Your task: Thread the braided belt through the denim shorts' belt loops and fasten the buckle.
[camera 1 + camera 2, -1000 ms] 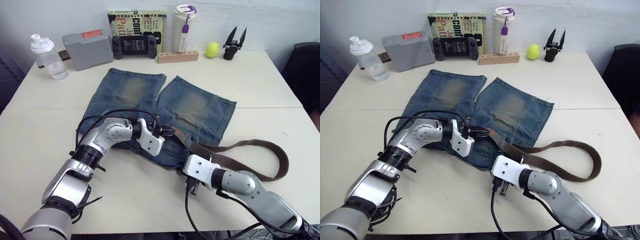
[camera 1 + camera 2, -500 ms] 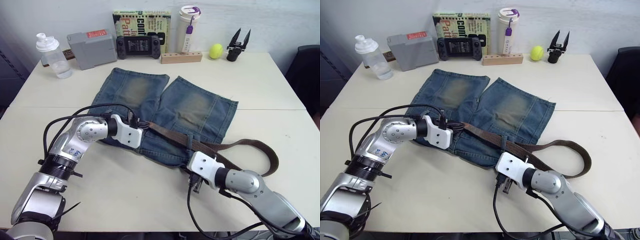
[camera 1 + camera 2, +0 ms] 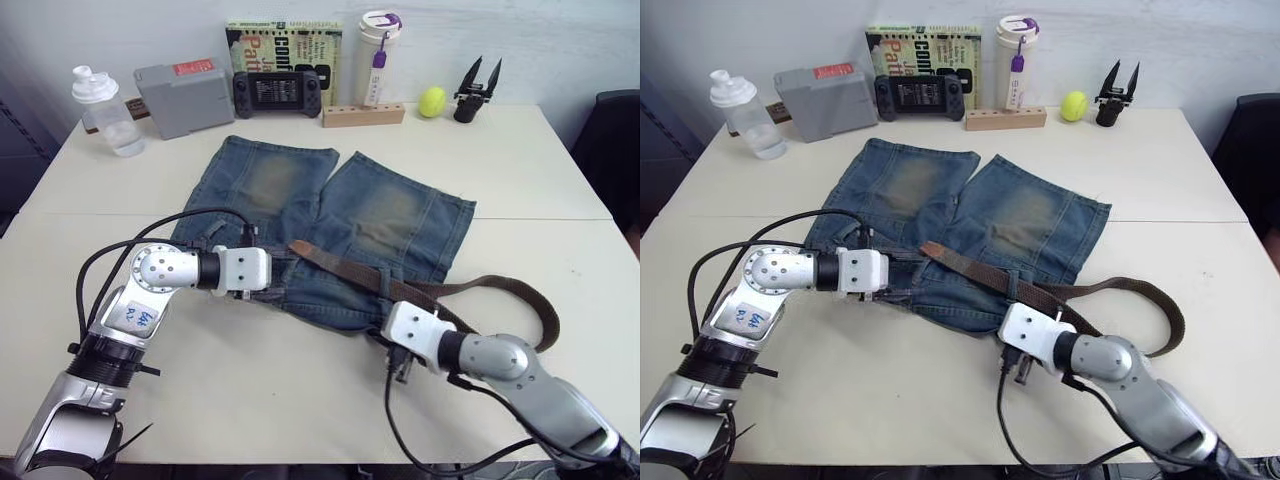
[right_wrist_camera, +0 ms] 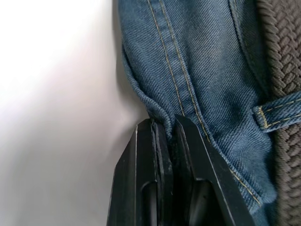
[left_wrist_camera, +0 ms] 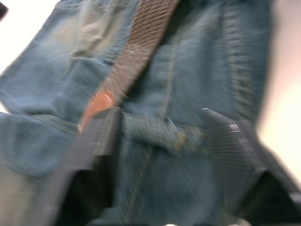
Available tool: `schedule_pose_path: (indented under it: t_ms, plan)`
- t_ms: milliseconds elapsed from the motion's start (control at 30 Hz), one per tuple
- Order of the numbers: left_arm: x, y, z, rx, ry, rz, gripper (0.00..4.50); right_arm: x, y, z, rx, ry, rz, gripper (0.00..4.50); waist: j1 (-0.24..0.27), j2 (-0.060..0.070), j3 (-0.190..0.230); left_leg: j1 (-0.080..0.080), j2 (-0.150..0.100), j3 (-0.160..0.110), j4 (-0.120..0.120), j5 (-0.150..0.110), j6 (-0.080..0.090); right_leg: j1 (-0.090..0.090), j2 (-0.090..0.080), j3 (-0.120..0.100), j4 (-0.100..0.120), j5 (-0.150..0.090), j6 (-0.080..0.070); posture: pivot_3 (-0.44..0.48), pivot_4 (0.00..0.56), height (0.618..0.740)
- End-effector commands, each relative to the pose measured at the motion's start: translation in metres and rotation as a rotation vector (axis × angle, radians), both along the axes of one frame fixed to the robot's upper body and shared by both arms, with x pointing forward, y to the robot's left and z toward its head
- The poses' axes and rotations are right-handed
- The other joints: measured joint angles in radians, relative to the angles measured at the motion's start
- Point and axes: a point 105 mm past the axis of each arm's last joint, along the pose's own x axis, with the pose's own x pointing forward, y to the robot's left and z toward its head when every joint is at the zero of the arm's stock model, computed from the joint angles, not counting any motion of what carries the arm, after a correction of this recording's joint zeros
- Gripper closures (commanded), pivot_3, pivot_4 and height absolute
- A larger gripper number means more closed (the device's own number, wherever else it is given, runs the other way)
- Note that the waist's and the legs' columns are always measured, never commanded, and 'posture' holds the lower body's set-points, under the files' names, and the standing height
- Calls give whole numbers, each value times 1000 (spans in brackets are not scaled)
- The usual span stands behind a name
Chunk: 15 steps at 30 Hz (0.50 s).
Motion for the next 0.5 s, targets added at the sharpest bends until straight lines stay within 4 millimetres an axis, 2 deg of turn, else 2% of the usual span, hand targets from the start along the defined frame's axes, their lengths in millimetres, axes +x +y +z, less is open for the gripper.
schedule_pose_path:
  t_ms: [33,167,300,400,500]
  plan:
    - [-5,10,30,-94,31,-10,52,0,-38,-1,-87,13,7,4500,-1,0,0,0,0,0,0,0,0,1,0,0,0,0,0,0,150,696]
    - [-11,14,31,-134,147,-31,52,9,-93,7,-208,3,53,4500,-2,0,0,2,0,0,0,0,1,2,1,0,0,0,0,0,150,696]
    - [-13,-1,31,-181,197,-52,52,29,-132,18,-275,-31,95,4500,-4,0,0,3,0,1,0,0,1,3,2,0,-1,1,1,0,150,696]
    - [-15,-8,33,-210,224,-56,52,37,-152,18,-328,-39,120,4500,-6,0,0,2,0,1,0,1,1,2,2,1,-1,1,1,0,150,696]
    - [-19,-10,30,-216,242,-50,52,48,-165,22,-329,-68,120,4500,-11,0,0,2,1,1,0,2,0,2,2,1,0,0,1,0,150,696]
